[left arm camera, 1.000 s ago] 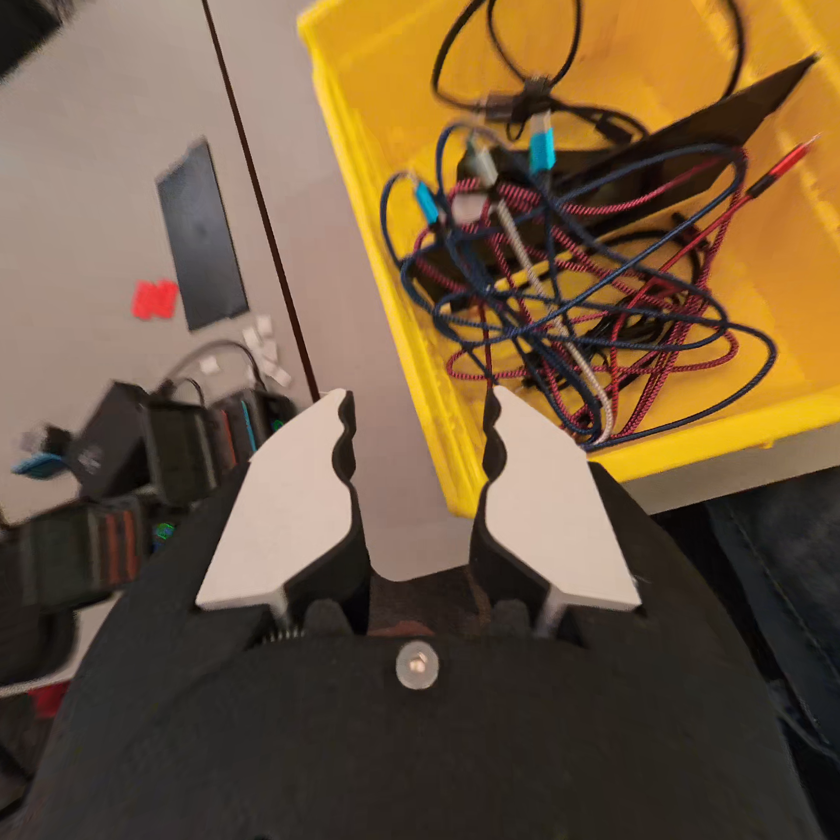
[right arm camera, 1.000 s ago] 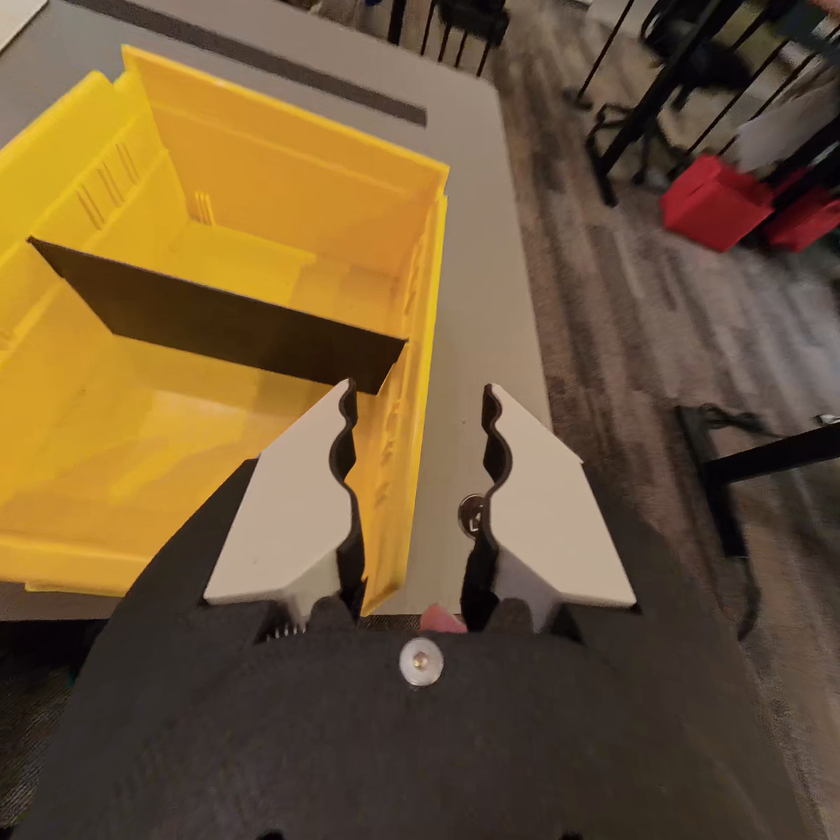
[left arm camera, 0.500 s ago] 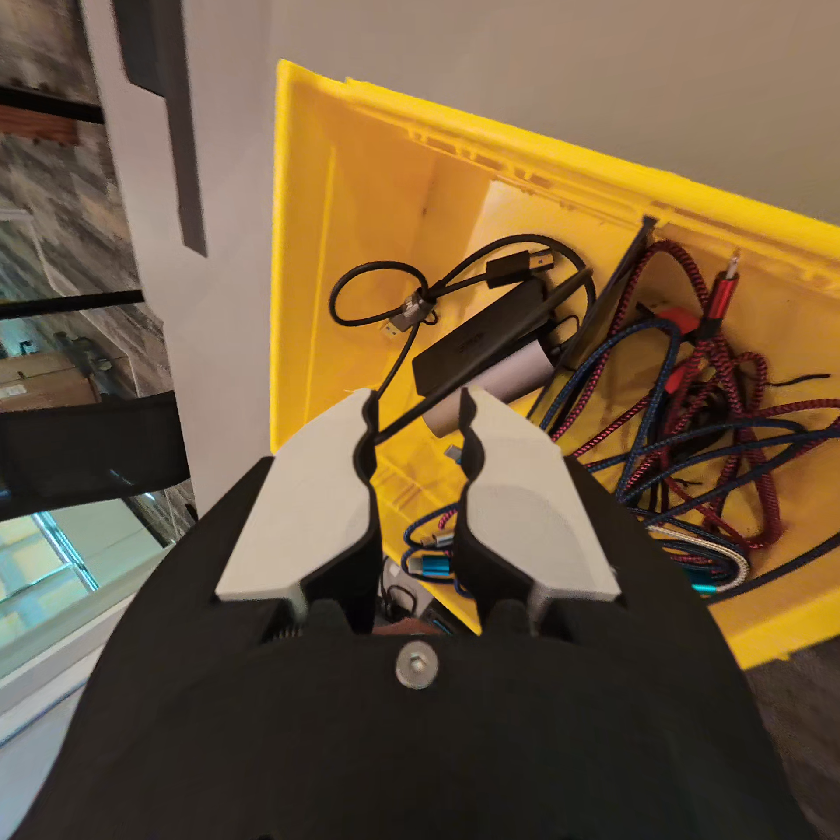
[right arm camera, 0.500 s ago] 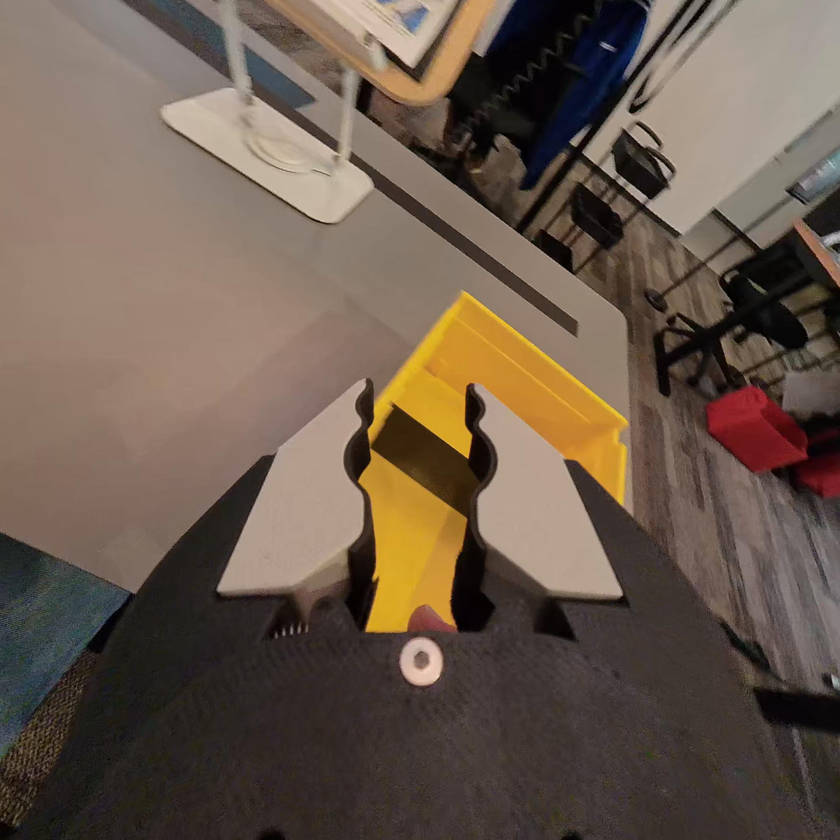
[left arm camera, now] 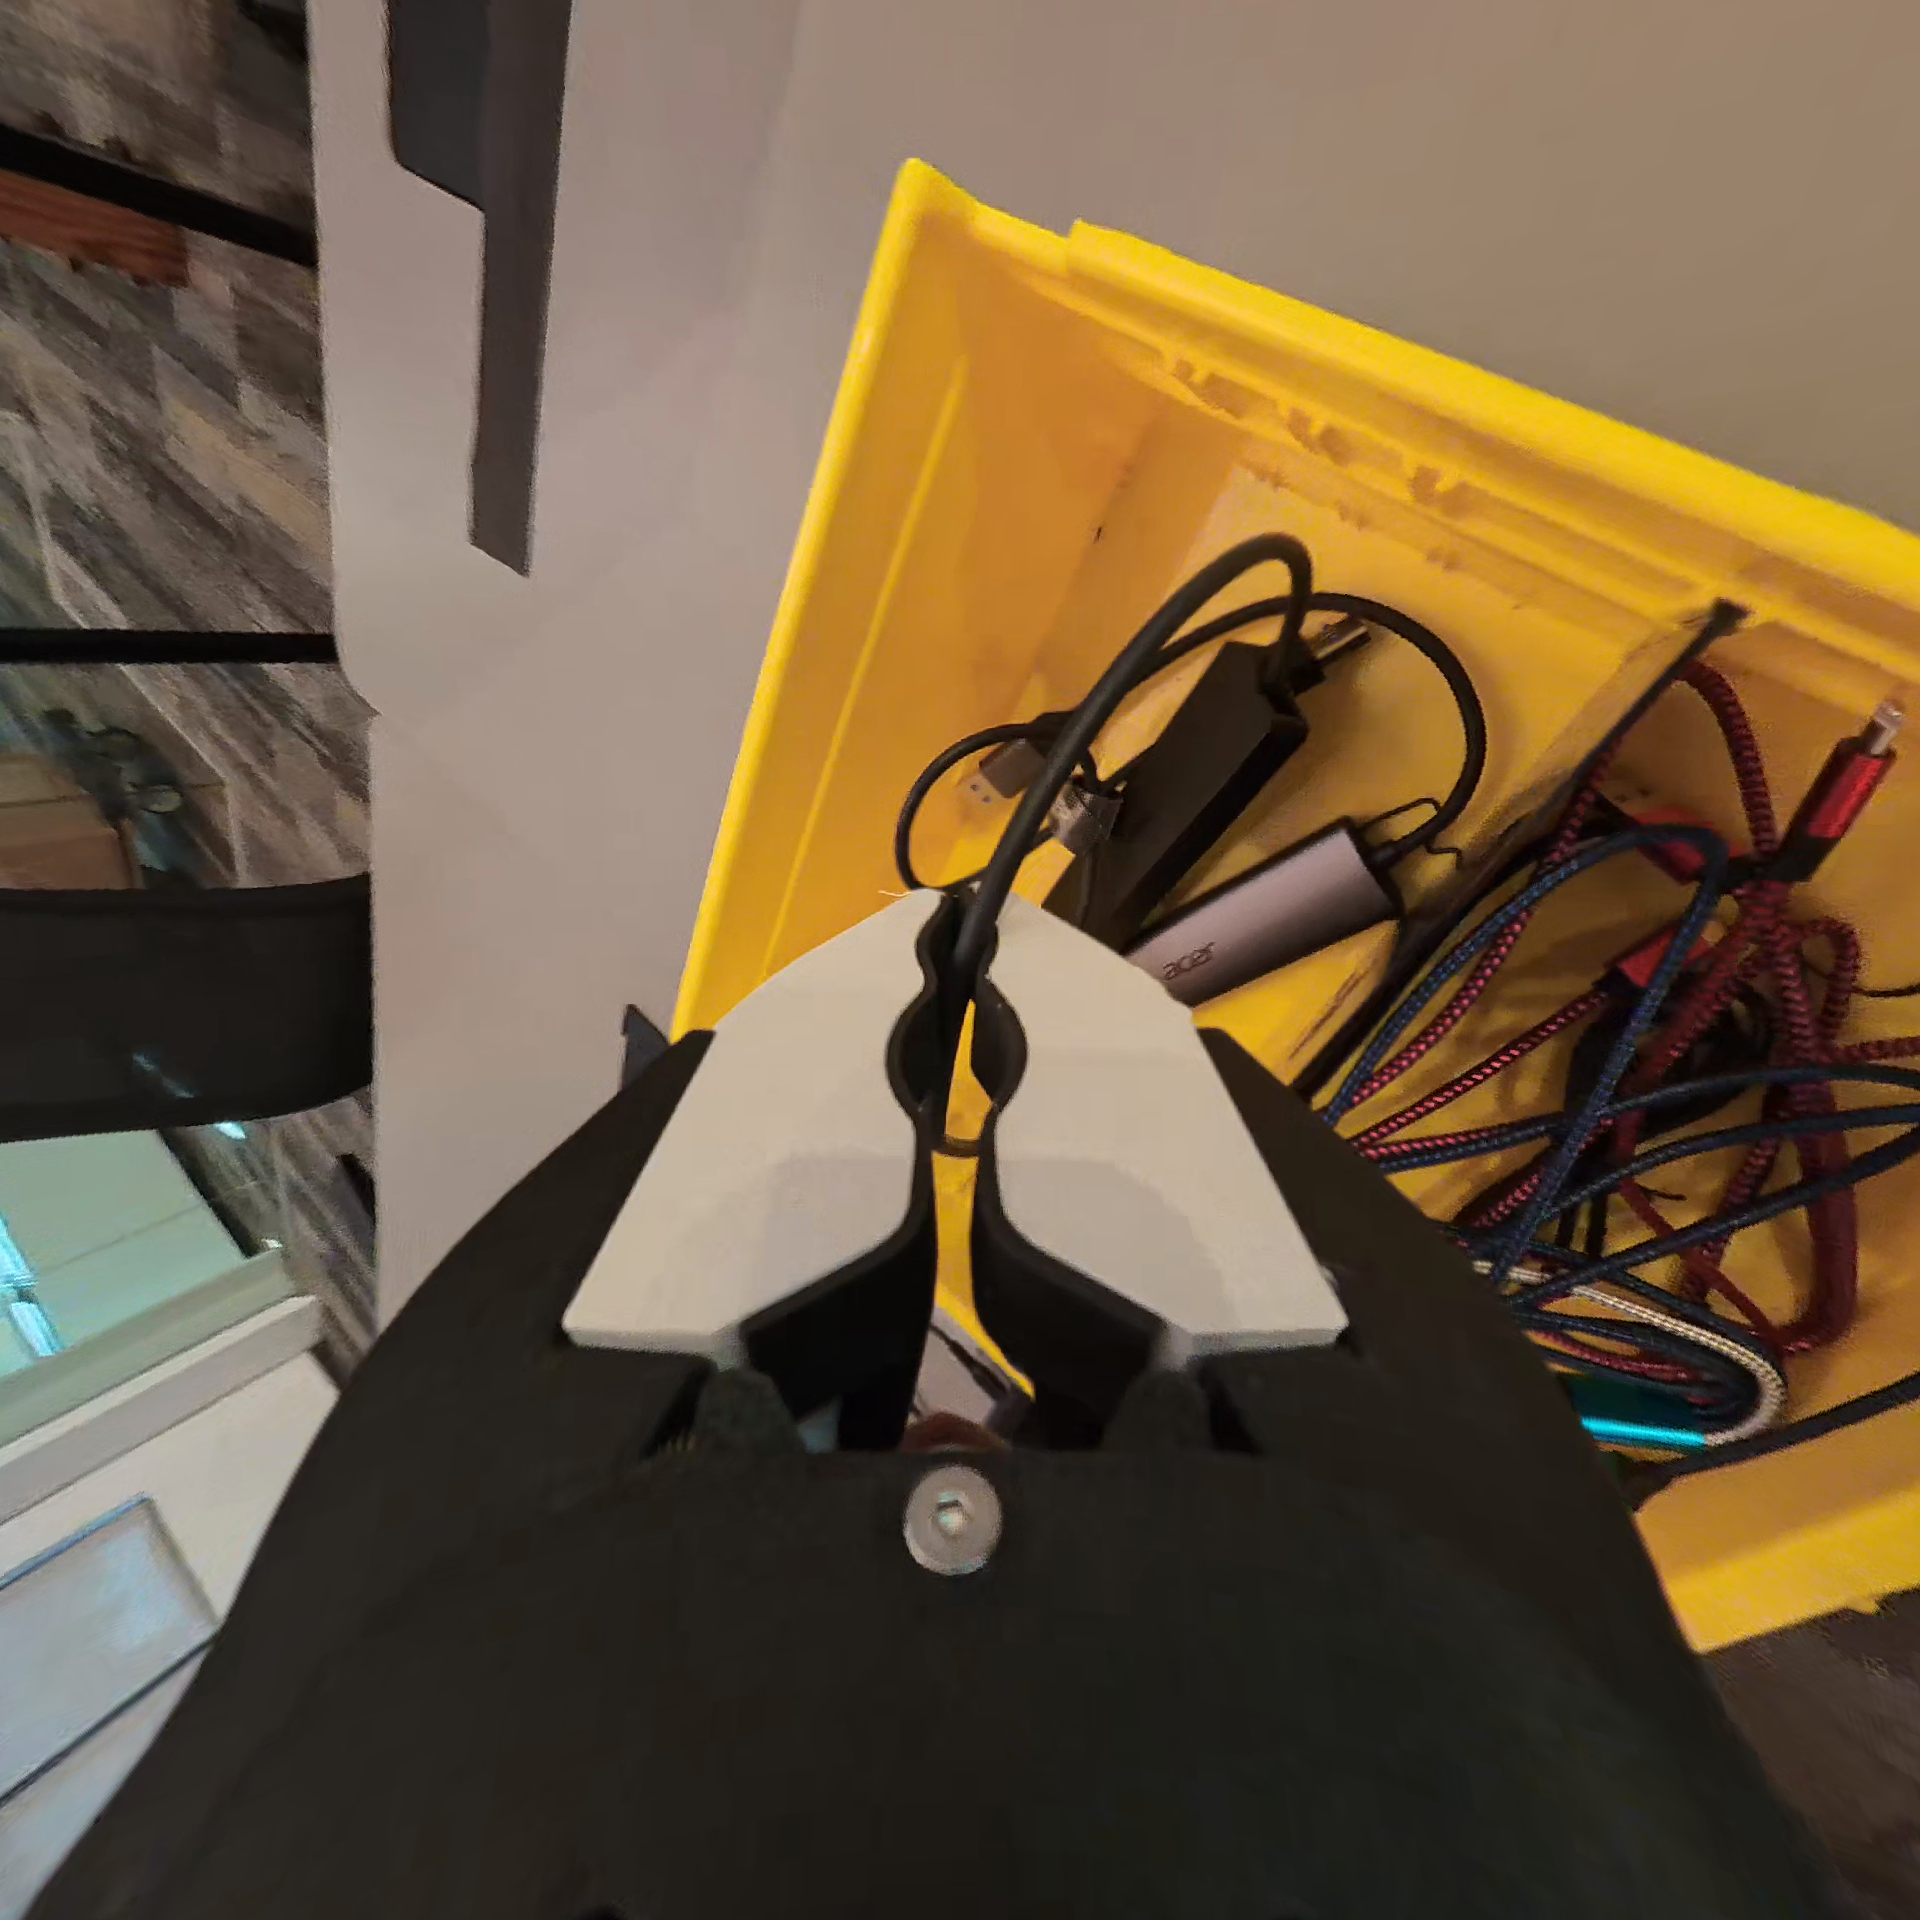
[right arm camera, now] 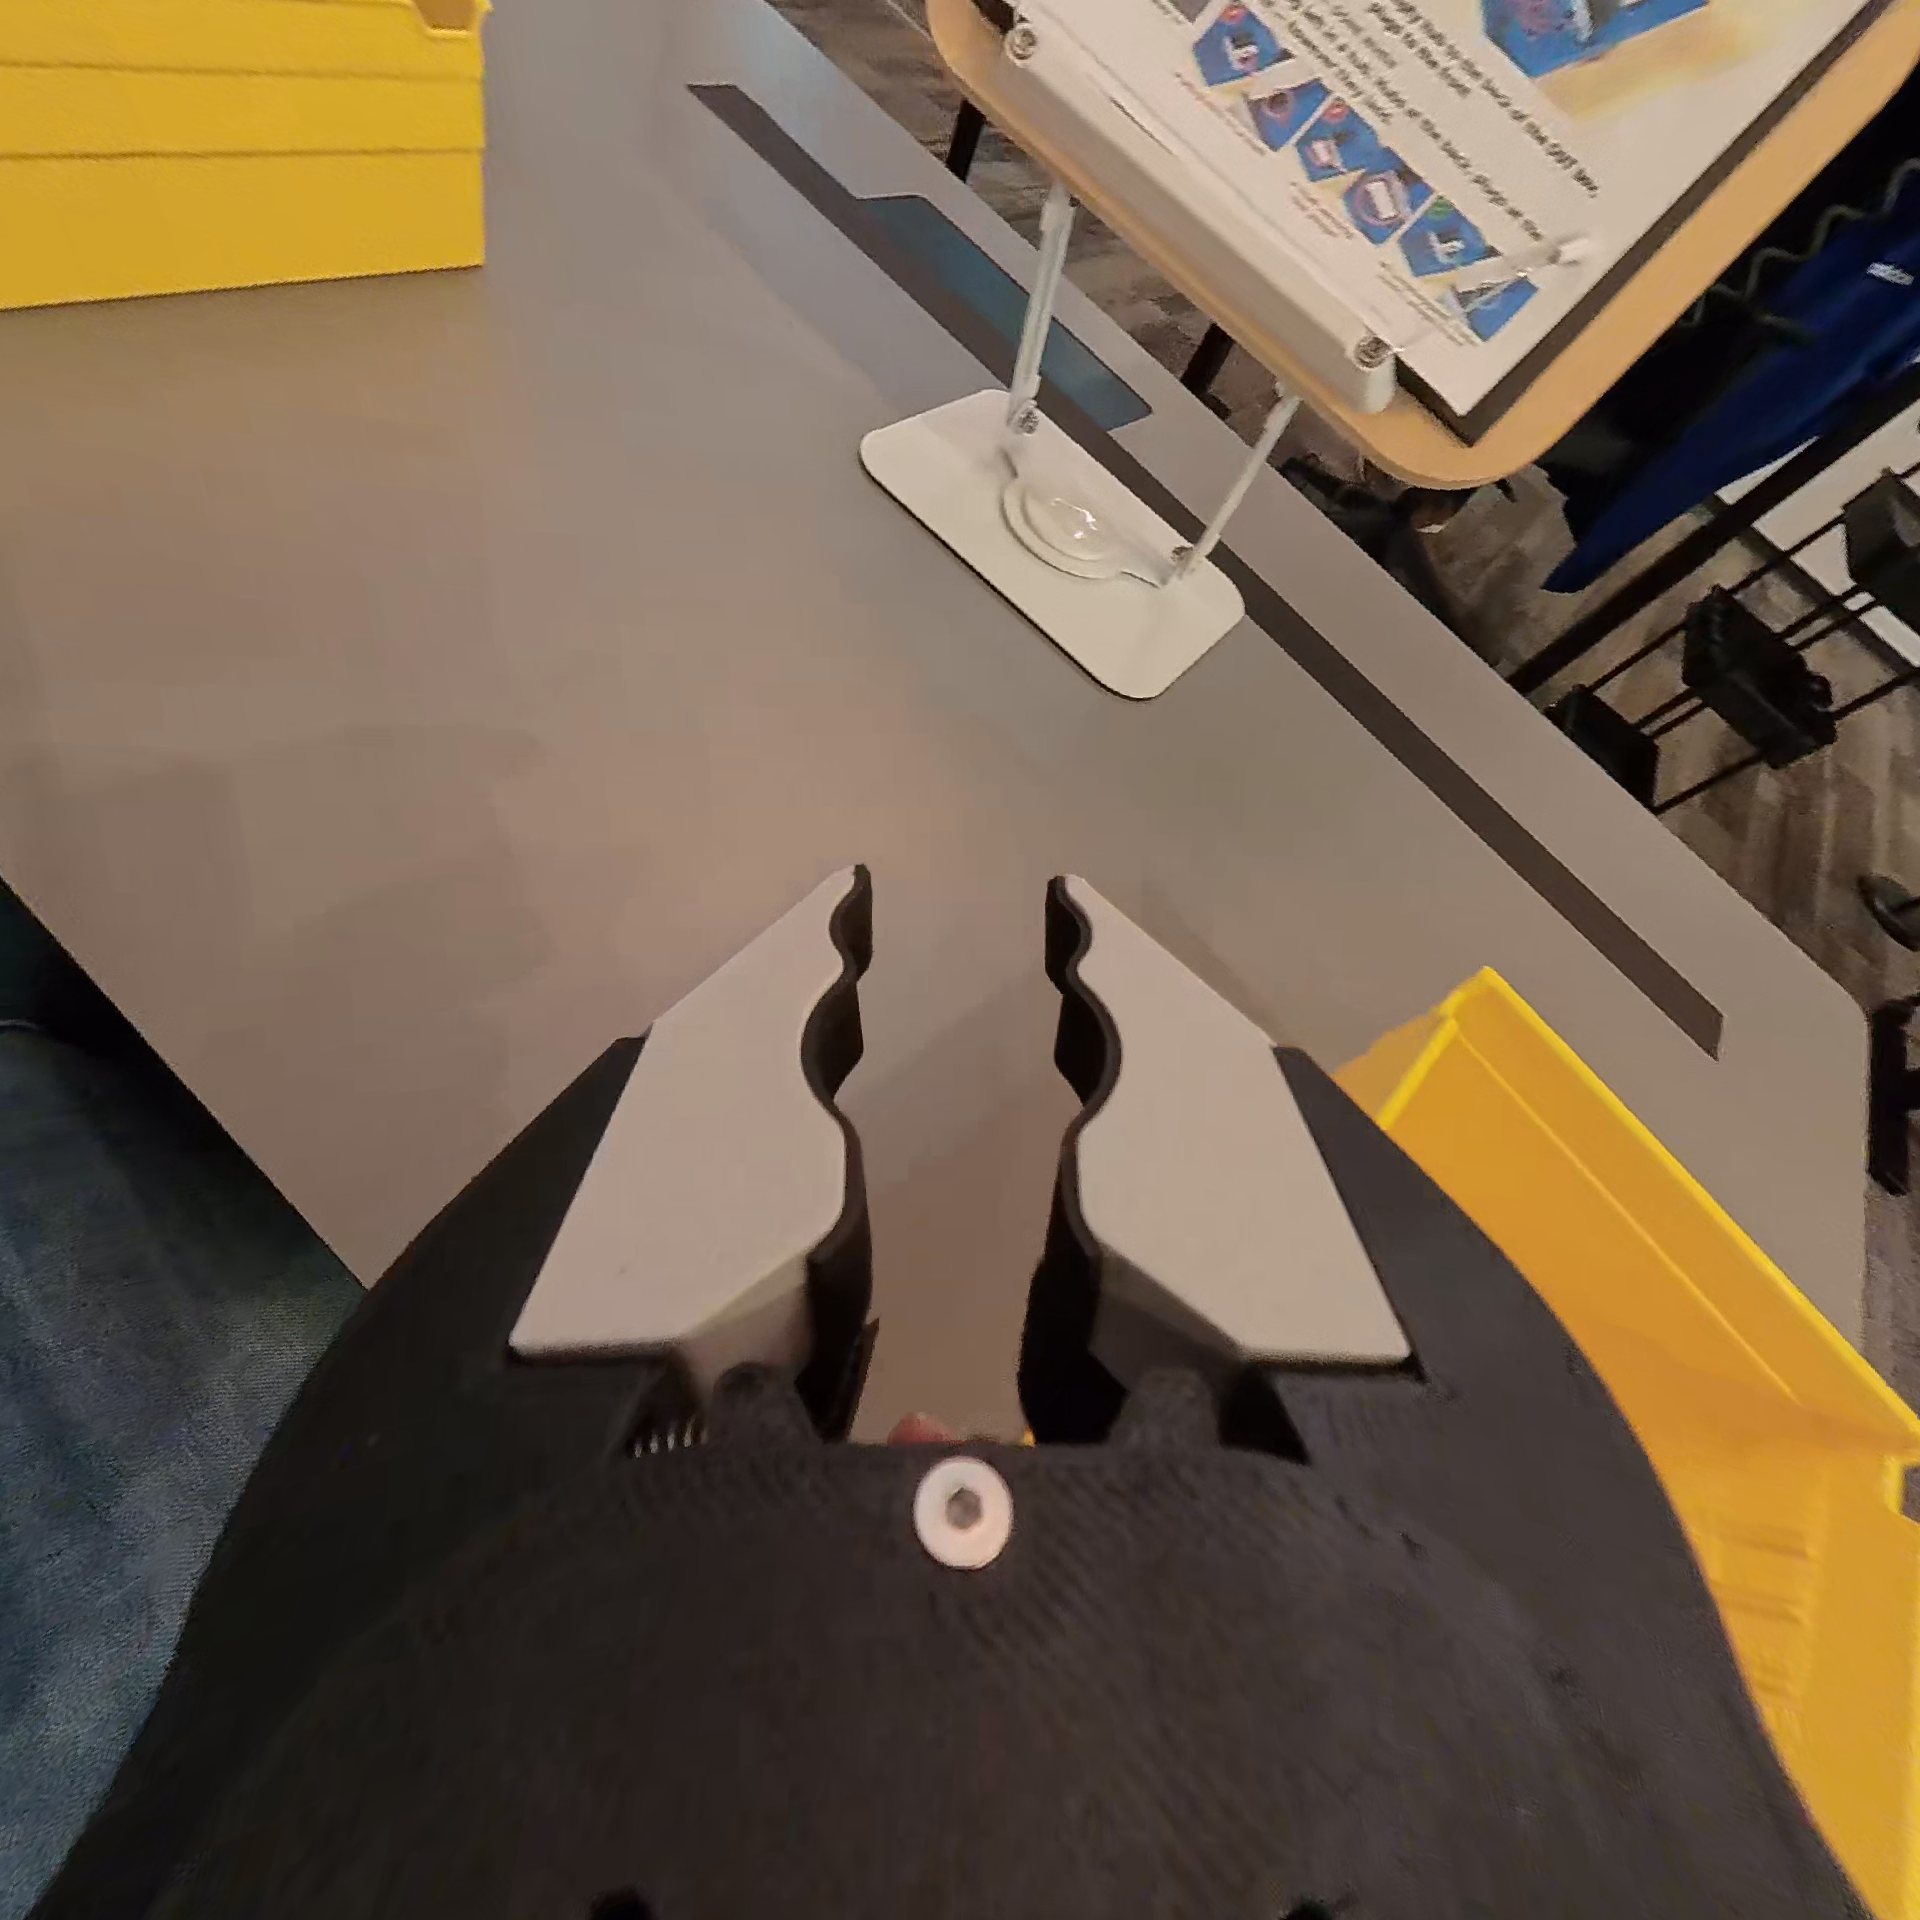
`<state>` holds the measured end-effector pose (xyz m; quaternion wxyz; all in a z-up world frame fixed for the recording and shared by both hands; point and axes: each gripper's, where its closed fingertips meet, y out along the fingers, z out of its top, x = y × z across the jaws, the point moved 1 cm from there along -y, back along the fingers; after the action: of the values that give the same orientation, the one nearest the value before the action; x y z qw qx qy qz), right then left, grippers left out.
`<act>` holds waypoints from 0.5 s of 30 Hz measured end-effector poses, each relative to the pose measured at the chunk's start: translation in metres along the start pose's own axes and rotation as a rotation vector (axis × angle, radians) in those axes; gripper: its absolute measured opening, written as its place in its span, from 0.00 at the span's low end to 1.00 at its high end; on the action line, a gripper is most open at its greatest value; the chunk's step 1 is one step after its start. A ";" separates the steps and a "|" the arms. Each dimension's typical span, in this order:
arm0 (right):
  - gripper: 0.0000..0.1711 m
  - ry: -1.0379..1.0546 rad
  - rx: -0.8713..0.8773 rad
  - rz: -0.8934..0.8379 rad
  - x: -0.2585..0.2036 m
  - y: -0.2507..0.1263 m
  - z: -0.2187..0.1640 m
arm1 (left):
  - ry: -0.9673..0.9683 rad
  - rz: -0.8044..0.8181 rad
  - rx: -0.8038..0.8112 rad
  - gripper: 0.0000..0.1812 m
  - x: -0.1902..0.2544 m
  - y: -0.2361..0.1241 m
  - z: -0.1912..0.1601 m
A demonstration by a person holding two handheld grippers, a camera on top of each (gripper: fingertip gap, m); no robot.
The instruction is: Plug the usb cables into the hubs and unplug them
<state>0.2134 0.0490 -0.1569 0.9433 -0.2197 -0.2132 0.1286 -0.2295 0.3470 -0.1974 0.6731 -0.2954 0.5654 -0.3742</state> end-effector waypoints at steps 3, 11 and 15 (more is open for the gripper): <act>0.18 0.020 0.004 0.037 -0.009 0.007 0.000 | 0.037 -0.104 -0.064 0.00 0.015 0.023 -0.005; 0.17 0.046 -0.003 0.081 -0.021 0.013 -0.004 | 0.223 -0.350 -0.266 0.22 0.048 0.066 -0.007; 0.17 0.051 -0.012 0.094 -0.025 0.015 -0.009 | 0.296 -0.478 -0.415 0.24 0.058 0.077 -0.018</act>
<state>0.1931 0.0505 -0.1796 0.9401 -0.2383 -0.1791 0.1656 -0.2300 0.3411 -0.2950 0.4029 -0.4926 0.6358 -0.4367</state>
